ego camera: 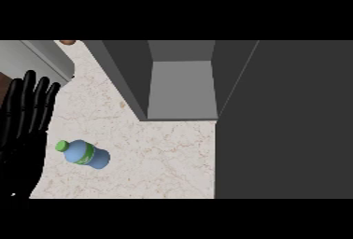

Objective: Pick up the bottled water, place it into the cabinet and close the cabinet

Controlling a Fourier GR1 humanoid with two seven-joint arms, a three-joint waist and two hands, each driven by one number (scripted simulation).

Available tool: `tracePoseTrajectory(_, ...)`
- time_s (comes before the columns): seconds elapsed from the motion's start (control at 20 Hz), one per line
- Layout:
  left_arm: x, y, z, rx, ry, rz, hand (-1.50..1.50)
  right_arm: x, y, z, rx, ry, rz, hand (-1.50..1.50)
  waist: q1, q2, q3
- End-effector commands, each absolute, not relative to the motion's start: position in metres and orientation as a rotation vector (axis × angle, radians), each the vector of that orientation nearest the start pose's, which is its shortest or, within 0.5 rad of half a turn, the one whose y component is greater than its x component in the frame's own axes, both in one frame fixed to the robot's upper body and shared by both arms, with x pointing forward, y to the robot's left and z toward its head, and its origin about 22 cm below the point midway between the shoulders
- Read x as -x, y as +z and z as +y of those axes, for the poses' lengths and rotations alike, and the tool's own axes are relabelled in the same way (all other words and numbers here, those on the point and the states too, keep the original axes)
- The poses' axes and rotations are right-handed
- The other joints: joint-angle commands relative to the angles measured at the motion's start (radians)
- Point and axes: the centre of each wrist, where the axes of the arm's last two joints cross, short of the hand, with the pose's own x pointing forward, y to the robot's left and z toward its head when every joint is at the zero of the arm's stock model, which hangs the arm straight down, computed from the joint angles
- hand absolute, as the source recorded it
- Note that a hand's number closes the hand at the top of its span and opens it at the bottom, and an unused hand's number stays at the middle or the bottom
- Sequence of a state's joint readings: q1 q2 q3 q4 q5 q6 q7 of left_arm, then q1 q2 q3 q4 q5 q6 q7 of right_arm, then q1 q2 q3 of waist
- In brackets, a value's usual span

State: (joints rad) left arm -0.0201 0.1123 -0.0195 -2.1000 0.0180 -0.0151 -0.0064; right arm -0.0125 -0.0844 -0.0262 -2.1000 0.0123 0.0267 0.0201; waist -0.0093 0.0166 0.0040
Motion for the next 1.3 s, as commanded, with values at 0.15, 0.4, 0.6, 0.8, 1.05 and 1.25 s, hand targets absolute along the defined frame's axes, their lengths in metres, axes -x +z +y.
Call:
tracePoseTrajectory(0.15, -0.198, 0.118, 0.253, -0.302, 0.168, -2.048, -1.50, -0.195, 0.125, -0.247, 0.034, 0.138, -2.092, -1.50, 0.012, -0.020, -0.003)
tracePoseTrajectory(0.4, -0.184, 0.117, 0.269, -0.360, 0.606, -1.817, -1.50, -0.173, 0.133, -0.218, -0.267, 0.223, -2.008, -1.50, 0.024, -0.027, -0.004)
tracePoseTrajectory(0.6, -0.159, 0.154, 0.254, -0.364, 0.658, -1.813, -1.50, -0.149, 0.157, -0.211, -0.301, 0.217, -2.012, -1.50, 0.011, -0.022, -0.003)
tracePoseTrajectory(0.8, -0.130, 0.183, 0.246, -0.379, 0.647, -1.804, -1.50, -0.127, 0.163, -0.200, -0.310, 0.208, -1.983, -1.50, 0.009, -0.021, -0.003)
tracePoseTrajectory(1.05, -0.119, 0.198, 0.242, -0.379, 0.666, -1.803, -1.50, -0.109, 0.168, -0.181, -0.306, 0.212, -1.996, -1.50, 0.005, -0.021, -0.003)
tracePoseTrajectory(1.25, -0.105, 0.207, 0.236, -0.356, 0.677, -1.783, -1.50, -0.117, 0.169, -0.183, -0.313, 0.227, -1.979, -1.50, 0.011, -0.020, -0.002)
